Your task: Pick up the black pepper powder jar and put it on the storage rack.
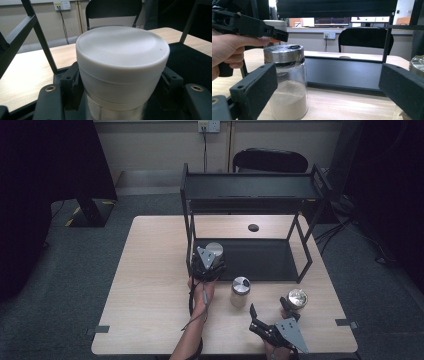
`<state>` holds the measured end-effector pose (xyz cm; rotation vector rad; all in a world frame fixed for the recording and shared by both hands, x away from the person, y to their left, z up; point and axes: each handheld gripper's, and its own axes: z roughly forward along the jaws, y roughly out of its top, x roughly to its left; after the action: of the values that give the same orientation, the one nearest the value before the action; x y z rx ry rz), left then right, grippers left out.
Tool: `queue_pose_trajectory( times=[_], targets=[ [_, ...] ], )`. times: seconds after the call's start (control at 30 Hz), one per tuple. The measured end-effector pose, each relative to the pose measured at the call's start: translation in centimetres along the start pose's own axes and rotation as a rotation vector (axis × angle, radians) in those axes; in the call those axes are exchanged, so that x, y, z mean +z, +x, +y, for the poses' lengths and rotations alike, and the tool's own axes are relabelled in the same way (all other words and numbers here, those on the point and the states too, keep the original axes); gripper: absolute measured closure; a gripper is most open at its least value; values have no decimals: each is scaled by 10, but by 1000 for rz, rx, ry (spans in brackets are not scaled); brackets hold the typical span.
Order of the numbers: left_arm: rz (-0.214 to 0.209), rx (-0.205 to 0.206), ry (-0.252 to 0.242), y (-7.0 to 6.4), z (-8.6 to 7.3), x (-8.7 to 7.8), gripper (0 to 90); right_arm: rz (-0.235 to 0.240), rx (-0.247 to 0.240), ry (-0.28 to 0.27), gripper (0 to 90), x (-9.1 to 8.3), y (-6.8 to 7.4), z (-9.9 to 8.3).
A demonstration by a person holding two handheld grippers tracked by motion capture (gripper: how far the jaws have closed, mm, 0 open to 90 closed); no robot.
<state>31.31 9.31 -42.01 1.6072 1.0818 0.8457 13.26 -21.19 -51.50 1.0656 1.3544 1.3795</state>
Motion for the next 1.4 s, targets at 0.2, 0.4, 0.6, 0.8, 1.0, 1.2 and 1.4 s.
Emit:
queue_pose_trajectory(
  times=[0.2, 0.4, 0.6, 0.8, 1.0, 1.2, 1.4],
  targets=[
    [-1, -7, 7, 0, 2, 0, 343, -1, 0, 0, 11, 0, 0, 0],
    [-4, -10, 11, 2, 3, 0, 343, -1, 0, 0, 11, 0, 0, 0],
    [-10, -12, 17, 3, 4, 1, 342, -1, 0, -1, 11, 0, 0, 0],
    [-15, -12, 14, 4, 3, 1, 339, 0, 0, -1, 11, 0, 0, 0],
    [-15, -27, 20, 5, 3, 2, 328, 0, 0, -1, 11, 0, 0, 0],
    [-16, -34, 23, 6, 4, 2, 307, 0, 0, -1, 11, 0, 0, 0],
    [-13, -44, 24, 7, 3, 1, 280, 0, 0, 0, 11, 0, 0, 0]
  ],
)
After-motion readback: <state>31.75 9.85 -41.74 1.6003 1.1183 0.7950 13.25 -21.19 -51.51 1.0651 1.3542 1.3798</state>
